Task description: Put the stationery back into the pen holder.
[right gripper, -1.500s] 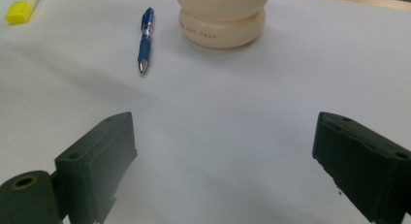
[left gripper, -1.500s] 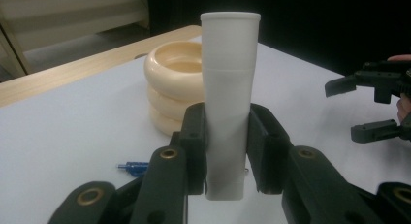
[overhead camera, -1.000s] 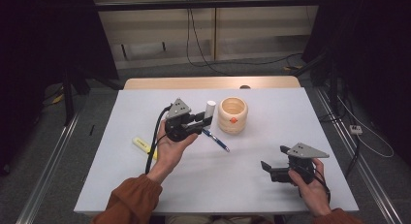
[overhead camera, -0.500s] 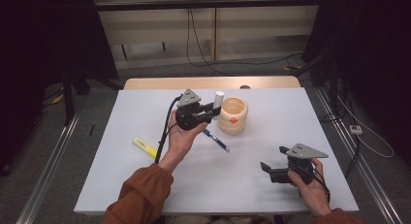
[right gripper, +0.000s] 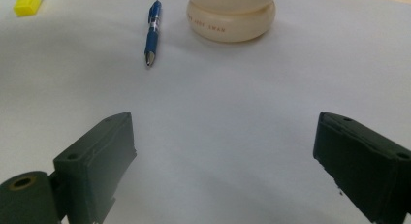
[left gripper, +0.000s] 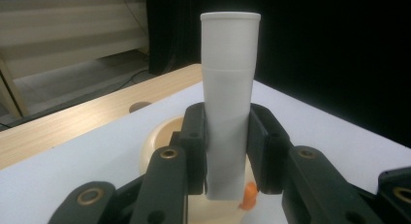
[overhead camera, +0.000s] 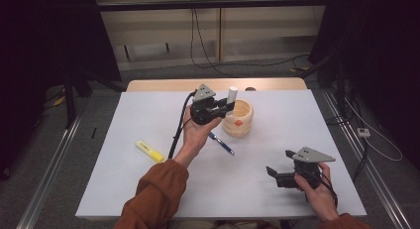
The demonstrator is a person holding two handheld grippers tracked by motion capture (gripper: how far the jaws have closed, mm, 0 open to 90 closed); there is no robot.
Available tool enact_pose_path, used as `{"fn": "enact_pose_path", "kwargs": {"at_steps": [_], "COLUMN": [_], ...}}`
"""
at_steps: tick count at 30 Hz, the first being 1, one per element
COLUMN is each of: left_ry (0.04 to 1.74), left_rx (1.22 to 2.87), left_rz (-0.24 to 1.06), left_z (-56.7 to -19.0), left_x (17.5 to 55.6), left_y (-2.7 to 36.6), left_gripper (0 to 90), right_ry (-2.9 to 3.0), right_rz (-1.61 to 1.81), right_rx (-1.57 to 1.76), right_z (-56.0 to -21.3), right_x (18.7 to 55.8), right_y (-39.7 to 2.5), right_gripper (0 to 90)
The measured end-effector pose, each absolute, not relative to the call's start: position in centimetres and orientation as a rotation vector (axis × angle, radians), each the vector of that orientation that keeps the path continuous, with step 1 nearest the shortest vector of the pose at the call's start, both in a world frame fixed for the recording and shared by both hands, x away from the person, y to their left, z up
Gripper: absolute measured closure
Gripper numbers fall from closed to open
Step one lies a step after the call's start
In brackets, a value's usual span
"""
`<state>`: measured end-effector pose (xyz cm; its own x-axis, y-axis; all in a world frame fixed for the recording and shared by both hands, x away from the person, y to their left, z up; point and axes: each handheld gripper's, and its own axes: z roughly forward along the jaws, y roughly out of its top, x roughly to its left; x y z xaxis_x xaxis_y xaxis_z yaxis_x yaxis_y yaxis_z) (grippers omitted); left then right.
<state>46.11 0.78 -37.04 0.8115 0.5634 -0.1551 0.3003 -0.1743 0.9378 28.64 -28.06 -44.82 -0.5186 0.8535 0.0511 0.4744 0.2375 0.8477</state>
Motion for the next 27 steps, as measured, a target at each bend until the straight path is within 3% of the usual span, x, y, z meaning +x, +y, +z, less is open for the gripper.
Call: {"fn": "enact_pose_path", "kwargs": {"at_steps": [27], "left_ry": [0.672], "left_rx": [1.807], "left_rz": [0.302], "left_z": [-38.6], "left_x": [48.0], "left_y": [-1.4], "left_gripper": [70.8], "right_ry": [2.116], "right_rz": [1.194], "right_rx": [1.199], "right_z": [-45.0], "right_x": [28.6], "right_y": [-27.9], "right_gripper": [7.4]}}
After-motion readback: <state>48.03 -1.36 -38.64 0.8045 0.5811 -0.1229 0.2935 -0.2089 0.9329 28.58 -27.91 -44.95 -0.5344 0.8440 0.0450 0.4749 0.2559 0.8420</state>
